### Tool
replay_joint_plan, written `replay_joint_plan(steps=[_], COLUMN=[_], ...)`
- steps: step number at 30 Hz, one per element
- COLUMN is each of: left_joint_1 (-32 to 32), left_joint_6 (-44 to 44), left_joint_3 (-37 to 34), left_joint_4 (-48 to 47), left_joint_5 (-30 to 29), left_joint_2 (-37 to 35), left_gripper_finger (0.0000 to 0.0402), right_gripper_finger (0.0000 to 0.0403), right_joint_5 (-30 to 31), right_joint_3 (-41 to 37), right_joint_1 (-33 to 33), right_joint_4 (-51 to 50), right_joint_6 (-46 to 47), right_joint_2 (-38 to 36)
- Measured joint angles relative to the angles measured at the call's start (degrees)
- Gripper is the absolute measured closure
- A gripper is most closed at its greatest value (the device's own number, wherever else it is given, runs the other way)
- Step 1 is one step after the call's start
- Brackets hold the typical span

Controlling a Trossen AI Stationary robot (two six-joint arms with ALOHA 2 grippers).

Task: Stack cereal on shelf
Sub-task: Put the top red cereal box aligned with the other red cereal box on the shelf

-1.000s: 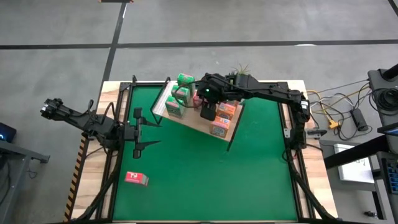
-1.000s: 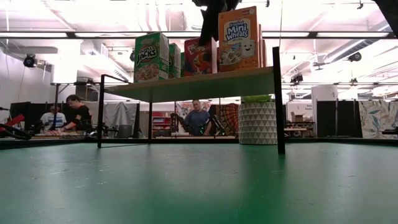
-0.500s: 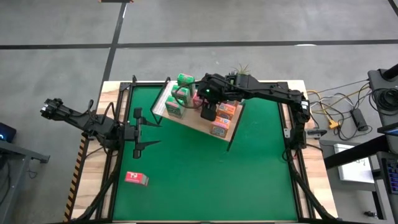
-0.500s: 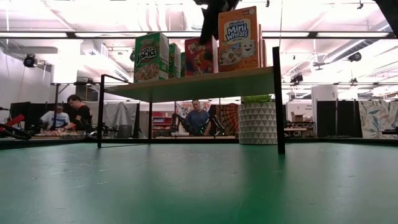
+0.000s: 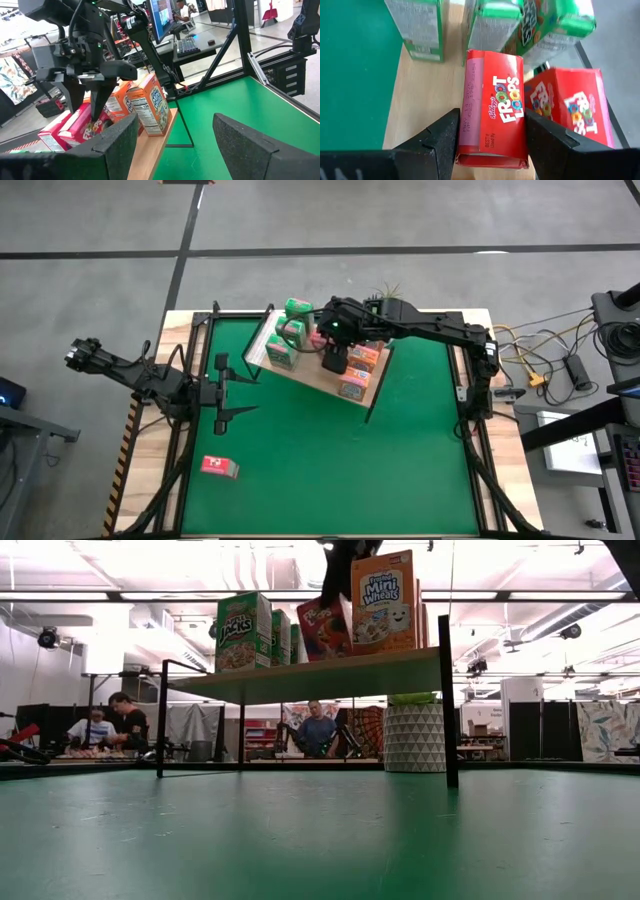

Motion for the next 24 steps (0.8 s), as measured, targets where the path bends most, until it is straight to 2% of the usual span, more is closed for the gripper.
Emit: replay_joint_plan(steps=[21,24], left_joint_1=[-0.02,-0.02], left_joint_6=[0.0,0.0], left_joint_3=[0.0,0.0], left_joint_4=[-0.05,-0.07], left_joint_5=[0.0,-0.01], left_joint_2=[0.0,0.0], left_gripper_finger=[0.0161,0.0161], right_gripper_finger=[0.0209,0.0209], right_joint_5=[-0.07,-1.58], right_joint_3=[-2.51,-2.15], right_joint_1=[0.0,0.0], right_joint_4=[2.76,2.58], right_joint_6=[-1.45,-1.67], right_joint_2=[0.09,0.09])
